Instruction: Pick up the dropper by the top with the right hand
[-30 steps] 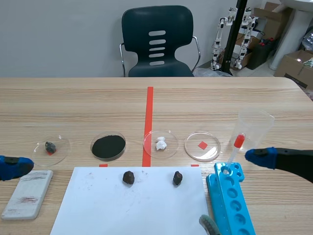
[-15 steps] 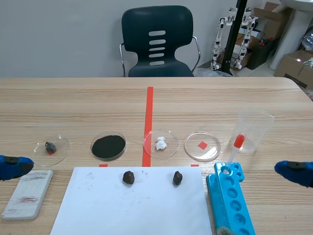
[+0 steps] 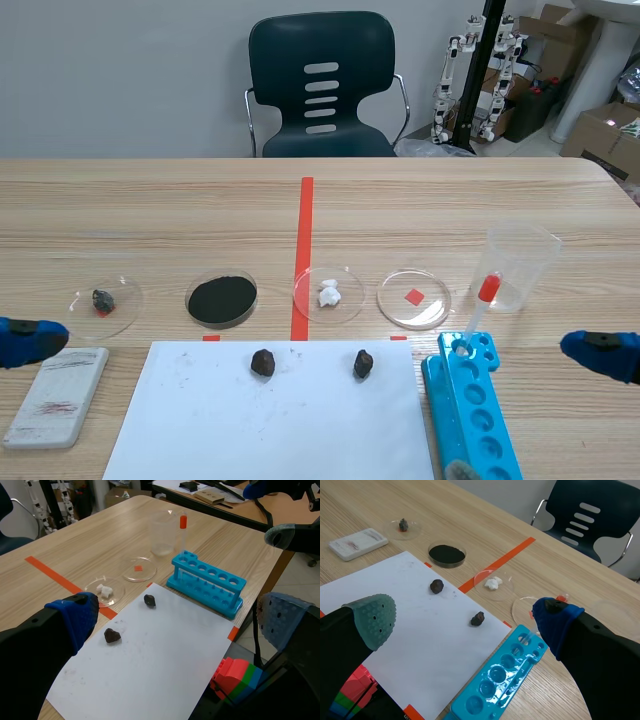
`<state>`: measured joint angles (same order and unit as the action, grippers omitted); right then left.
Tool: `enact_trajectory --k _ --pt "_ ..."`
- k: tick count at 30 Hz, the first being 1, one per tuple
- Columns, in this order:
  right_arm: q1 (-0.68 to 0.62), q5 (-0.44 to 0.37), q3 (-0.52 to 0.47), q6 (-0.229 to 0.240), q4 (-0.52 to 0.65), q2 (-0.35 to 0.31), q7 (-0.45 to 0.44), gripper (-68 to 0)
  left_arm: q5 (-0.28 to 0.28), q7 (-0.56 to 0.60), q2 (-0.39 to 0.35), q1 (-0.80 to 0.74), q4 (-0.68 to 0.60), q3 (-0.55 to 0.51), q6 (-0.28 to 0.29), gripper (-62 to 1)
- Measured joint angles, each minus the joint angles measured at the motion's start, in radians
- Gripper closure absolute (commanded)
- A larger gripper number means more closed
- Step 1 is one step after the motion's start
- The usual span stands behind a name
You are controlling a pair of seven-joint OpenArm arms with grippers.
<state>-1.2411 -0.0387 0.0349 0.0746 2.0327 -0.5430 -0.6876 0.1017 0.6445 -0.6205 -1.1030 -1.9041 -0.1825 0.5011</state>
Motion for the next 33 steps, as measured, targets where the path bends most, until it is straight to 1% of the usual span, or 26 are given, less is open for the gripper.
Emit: enact_trajectory --k 6,9,11,12,14,19,22,25,28,29,33 --pt "0.013 0.000 0.000 -0.005 0.000 0.000 0.004 -56.9 0.000 0.000 0.000 0.000 0.000 0.000 0.000 -62.3" --pt "0.048 0.001 0.000 -0.004 -0.001 0.000 0.039 -56.9 0.000 0.000 0.000 0.000 0.000 0.000 0.000 -62.3" --pt "0.083 0.000 0.000 -0.004 -0.016 0.000 0.041 -56.9 0.000 0.000 0.000 0.000 0.000 0.000 0.000 -62.3" --pt "0.100 -0.002 0.000 -0.003 -0.032 0.000 0.040 -56.9 0.000 0.000 0.000 0.000 0.000 0.000 0.000 -62.3" --pt "0.126 -0.033 0.000 -0.001 -0.077 0.008 0.035 -56.9 0.000 0.000 0.000 0.000 0.000 0.000 0.000 -62.3" --pt "0.191 -0.051 0.000 0.000 -0.227 0.059 -0.075 -56.9 0.000 0.000 0.000 0.000 0.000 0.000 0.000 -62.3" --pt "0.241 -0.091 0.000 0.012 -0.315 0.076 -0.099 -56.9 0.000 0.000 0.000 0.000 0.000 0.000 0.000 -62.3" --pt "0.299 -0.141 0.000 0.048 -0.394 0.080 -0.134 -56.9 0.000 0.000 0.000 0.000 0.000 0.000 0.000 -62.3" --pt "0.361 -0.213 0.000 0.075 -0.454 0.081 -0.139 -56.9 0.000 0.000 0.000 0.000 0.000 0.000 0.000 -62.3" --pt "0.383 -0.224 0.000 0.093 -0.470 0.080 -0.139 -56.9 0.000 0.000 0.000 0.000 0.000 0.000 0.000 -62.3" --pt "0.475 -0.220 0.002 0.144 -0.512 0.081 -0.139 -56.9 0.000 0.000 0.000 0.000 0.000 0.000 0.000 -62.3"
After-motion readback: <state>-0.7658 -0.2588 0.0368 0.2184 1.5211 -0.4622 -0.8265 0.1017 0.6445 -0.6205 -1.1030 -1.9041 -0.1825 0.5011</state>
